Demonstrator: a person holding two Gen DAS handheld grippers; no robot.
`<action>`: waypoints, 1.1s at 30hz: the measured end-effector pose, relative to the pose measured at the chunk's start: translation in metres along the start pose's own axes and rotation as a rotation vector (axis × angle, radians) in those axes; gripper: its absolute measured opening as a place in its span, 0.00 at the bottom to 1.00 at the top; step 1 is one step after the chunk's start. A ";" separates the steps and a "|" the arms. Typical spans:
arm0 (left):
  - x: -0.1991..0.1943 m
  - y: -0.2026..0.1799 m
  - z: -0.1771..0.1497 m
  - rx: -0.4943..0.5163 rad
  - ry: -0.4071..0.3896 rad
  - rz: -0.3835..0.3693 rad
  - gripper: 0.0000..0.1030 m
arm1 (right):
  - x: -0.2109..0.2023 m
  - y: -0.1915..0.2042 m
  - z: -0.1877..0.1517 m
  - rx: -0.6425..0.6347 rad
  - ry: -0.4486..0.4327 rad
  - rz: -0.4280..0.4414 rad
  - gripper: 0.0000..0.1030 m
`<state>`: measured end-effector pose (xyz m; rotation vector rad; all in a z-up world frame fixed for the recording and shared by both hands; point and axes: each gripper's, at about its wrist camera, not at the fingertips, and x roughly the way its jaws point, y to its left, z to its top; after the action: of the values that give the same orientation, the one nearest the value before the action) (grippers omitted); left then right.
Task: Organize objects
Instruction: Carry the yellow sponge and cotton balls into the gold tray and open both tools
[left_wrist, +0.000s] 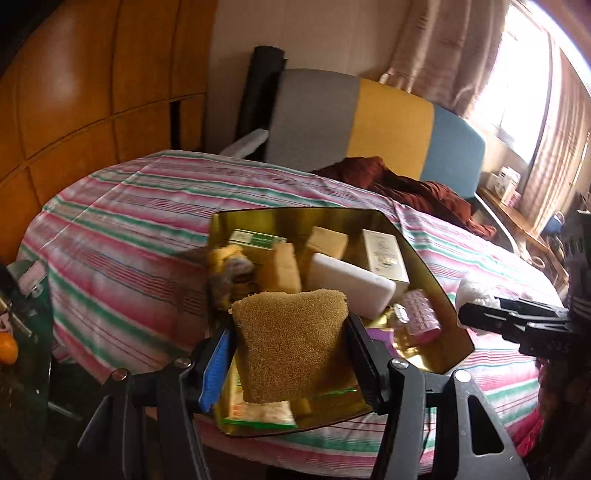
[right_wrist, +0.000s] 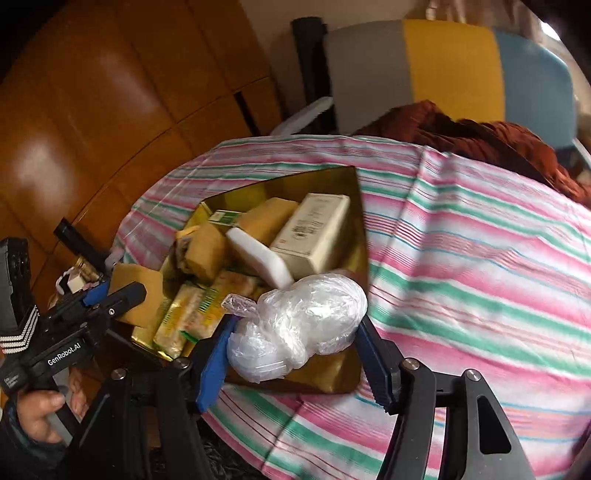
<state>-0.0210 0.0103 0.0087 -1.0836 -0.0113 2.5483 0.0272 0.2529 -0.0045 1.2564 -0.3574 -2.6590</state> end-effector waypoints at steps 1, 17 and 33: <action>0.000 0.002 0.000 -0.010 0.003 -0.005 0.58 | 0.004 0.004 0.004 -0.012 0.001 0.004 0.63; 0.036 -0.013 -0.002 -0.014 0.059 -0.086 0.58 | 0.083 0.040 0.097 -0.058 0.010 0.015 0.88; 0.090 -0.025 0.006 0.004 0.137 -0.083 0.58 | 0.072 0.005 0.050 0.071 0.041 0.005 0.94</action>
<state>-0.0744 0.0646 -0.0455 -1.2280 -0.0155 2.3954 -0.0566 0.2361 -0.0248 1.3269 -0.4518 -2.6341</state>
